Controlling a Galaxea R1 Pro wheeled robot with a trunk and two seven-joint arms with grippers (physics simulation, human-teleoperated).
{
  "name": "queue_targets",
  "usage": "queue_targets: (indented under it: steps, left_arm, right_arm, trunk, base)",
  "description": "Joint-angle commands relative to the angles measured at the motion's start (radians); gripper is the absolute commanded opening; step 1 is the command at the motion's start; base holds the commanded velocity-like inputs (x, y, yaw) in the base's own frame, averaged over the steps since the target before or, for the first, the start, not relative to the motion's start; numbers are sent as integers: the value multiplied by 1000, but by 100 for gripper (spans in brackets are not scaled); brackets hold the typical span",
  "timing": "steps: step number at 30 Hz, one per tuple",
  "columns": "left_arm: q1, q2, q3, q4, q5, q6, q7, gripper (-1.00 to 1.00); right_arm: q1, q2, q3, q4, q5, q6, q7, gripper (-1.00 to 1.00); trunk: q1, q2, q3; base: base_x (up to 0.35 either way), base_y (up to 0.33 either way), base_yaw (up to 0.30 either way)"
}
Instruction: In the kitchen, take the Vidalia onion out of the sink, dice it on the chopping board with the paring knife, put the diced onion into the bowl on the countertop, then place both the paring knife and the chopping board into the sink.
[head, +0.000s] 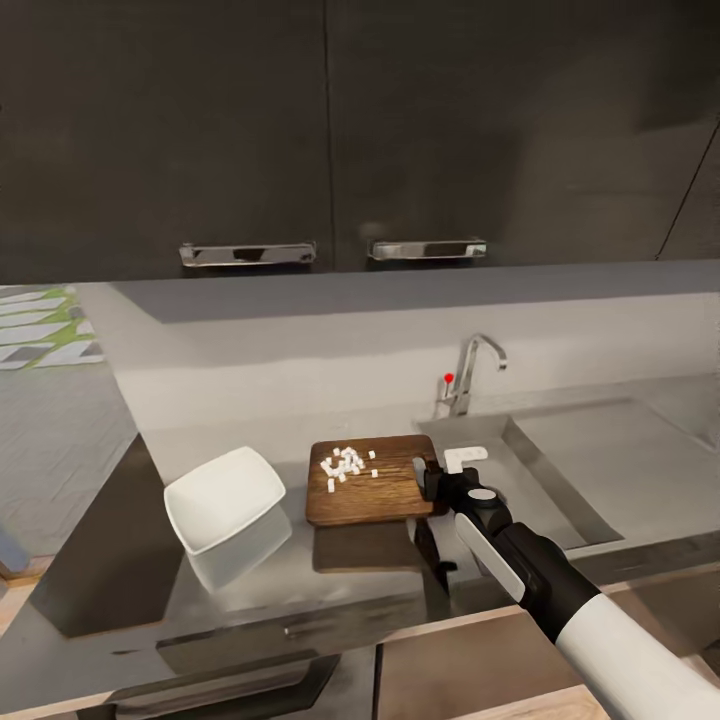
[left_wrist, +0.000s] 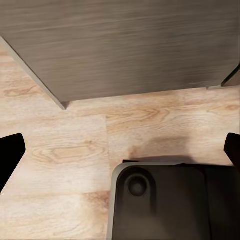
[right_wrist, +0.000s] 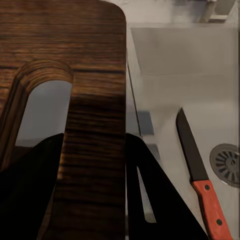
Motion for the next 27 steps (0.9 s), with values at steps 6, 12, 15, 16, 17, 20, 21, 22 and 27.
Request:
queue_targets:
  steps: [6,12,15,16,17,20,21,22,27]
  left_arm:
    - [0,1,-8,-2,8,-1,5,100]
    - [0,1,-8,-2,8,-1,5,100]
    - [0,1,-8,-2,8,-1,5,100]
    - [0,1,-8,-2,8,-1,5,100]
    - [0,1,-8,-2,8,-1,5,100]
    - [0,1,-8,-2,8,-1,5,100]
    - [0,1,-8,-2,8,-1,5,100]
    - [0,1,-8,-2,8,-1,5,100]
    - [0,1,-8,-2,8,-1,5,100]
  right_arm:
    - [-2,-1,4,-2,-10,2,-9,-100]
    - [-1,-1,4,-2,-10,2,-9,-100]
    - [-2,-1,4,-2,-10,2,-9,-100]
    - [-2,-1,4,-2,-10,3,-9,-100]
    - [-1,-1,4,-2,-10,2,-9,-100]
    - [-1,4,4,-2,-10,3,-9,-100]
    - [-1,6,4,-2,-10,3,-9,-100]
    - [-1,7,4,-2,-10,3,-9,-100]
    - [-2,8,4,-2,-10,3,-9,-100]
  trunk:
    - [1,-2,8]
    - [1,-2,17]
    - [1,-2,22]
    - [1,-2,24]
    - [1,-2,25]
    - [1,-2,30]
    - [1,-2,32]
    - [1,-2,33]
    - [1,-2,41]
  base:
    - [0,7,-82]
    - [0,134,-80]
    - [0,72,3]
    - [0,23,78]
    - [0,12,104]
    - [0,3,123]
    - [0,1,129]
    - [0,0,130]
    - [0,0,131]
